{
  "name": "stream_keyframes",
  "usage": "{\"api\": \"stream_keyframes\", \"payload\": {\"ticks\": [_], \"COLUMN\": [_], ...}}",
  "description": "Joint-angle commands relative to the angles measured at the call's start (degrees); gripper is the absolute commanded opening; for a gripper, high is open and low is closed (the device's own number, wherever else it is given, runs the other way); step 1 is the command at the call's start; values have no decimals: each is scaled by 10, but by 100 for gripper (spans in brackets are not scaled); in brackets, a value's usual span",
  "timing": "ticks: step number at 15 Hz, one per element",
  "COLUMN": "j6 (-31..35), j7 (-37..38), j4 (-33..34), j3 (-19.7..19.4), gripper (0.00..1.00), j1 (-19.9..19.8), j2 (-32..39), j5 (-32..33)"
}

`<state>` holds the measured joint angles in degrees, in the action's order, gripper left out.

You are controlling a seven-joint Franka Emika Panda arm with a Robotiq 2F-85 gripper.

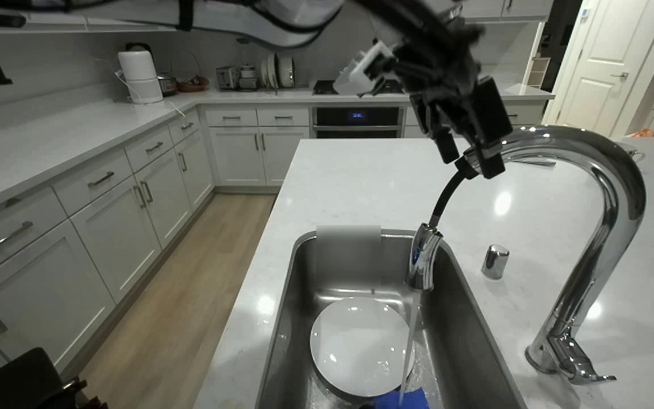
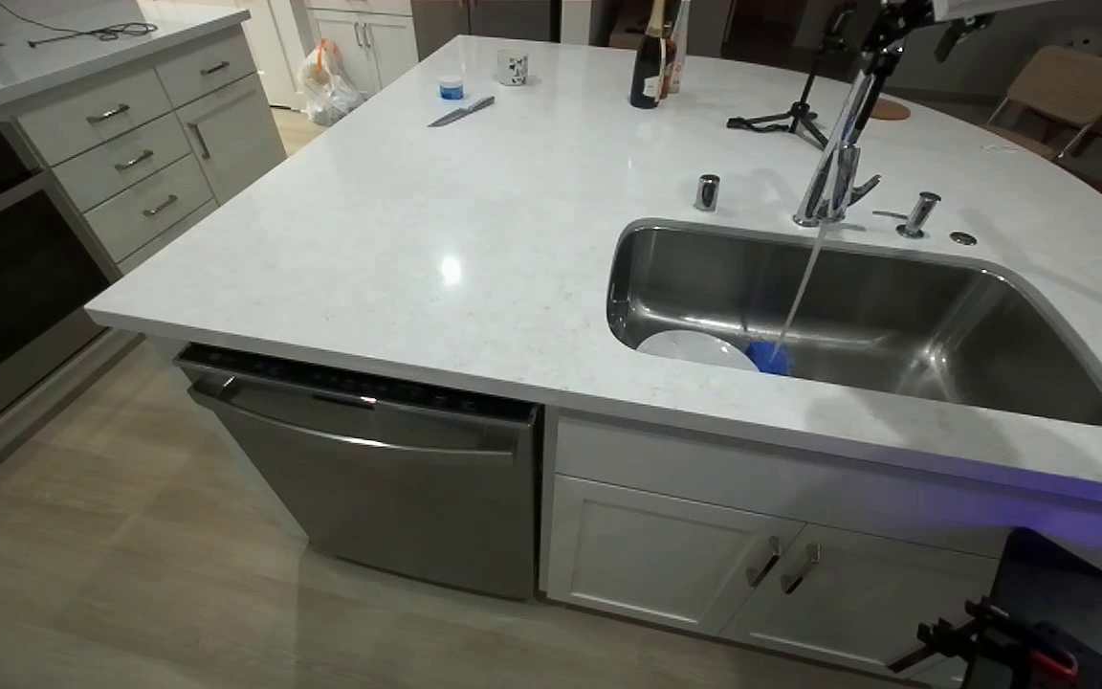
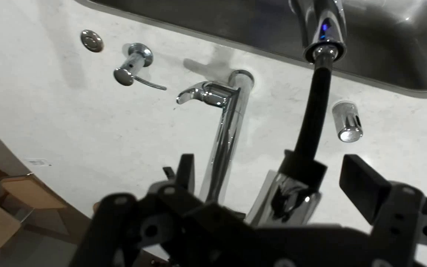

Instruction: Move the faucet nozzle to the center

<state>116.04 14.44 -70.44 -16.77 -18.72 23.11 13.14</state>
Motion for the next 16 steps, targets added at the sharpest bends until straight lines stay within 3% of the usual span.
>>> {"api": "stream_keyframes", "payload": {"ticks": [1,7,9,10,16], "j6": [-135,-345,-382,-345,-365], "j7": [13,-14,-20,-7,-7], "j4": [95,240,255,216,232], "j3": [-17,-11,-13,-10,-10], "gripper": [100,100,100,100,100], "j1": [13,3,2,6,4], "j2": [0,14,11,-4,3], "j5": [19,17,11,13,13]}}
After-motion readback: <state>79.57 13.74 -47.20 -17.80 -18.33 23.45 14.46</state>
